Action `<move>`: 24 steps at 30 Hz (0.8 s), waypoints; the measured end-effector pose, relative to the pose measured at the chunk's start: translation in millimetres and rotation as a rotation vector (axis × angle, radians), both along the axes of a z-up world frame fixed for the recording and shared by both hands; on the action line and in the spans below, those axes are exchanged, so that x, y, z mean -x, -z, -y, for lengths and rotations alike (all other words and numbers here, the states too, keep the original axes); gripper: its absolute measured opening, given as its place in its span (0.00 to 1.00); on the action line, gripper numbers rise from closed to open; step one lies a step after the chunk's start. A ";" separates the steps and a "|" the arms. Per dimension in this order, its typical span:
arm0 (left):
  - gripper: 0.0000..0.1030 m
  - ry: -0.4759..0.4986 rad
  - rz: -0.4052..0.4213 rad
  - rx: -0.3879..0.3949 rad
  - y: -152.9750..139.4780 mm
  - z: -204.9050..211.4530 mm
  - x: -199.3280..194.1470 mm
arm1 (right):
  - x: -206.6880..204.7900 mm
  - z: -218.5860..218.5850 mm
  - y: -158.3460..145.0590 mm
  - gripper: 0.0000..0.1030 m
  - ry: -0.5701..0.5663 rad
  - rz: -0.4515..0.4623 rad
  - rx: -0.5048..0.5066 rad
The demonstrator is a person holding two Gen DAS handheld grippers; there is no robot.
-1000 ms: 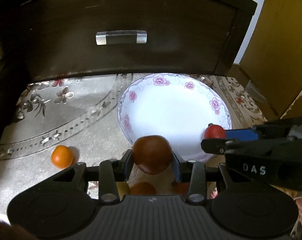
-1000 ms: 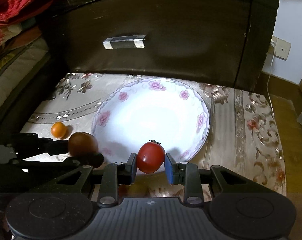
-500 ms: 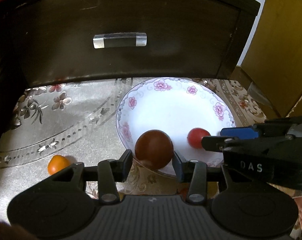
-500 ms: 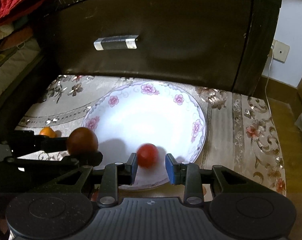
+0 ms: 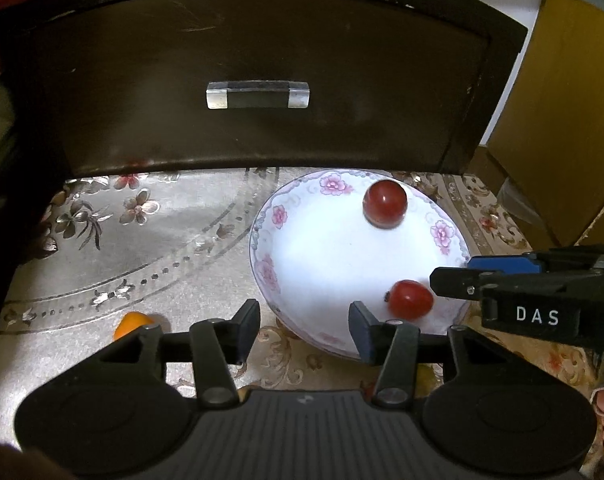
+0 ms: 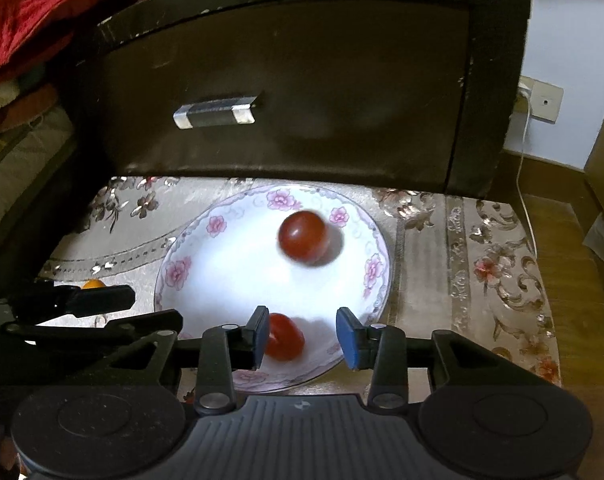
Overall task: Organize fruits
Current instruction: 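Withdraw both open grippers from the plate toward the remaining fruits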
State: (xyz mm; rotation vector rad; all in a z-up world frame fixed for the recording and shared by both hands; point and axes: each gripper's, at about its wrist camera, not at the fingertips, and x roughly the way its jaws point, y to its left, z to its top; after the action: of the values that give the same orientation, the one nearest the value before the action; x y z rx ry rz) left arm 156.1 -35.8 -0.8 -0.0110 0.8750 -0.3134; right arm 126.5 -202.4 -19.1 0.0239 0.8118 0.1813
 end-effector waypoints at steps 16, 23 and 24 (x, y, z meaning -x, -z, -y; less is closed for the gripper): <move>0.57 0.039 -0.015 -0.027 -1.3 -9.7 24.8 | 24.1 7.2 0.5 0.36 -0.041 -0.024 -0.017; 0.57 0.051 -0.035 -0.042 5.4 -20.6 37.4 | 38.1 2.6 10.2 0.36 -0.086 -0.064 -0.007; 0.57 0.057 -0.035 -0.049 6.1 -21.3 39.3 | 38.8 1.5 11.1 0.36 -0.093 -0.067 -0.006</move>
State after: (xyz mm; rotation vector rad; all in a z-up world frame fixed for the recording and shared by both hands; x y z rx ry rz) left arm 116.8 -14.5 -6.9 0.0538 0.9183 -0.3458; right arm 87.6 -203.9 -30.3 -0.0022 0.8794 0.2716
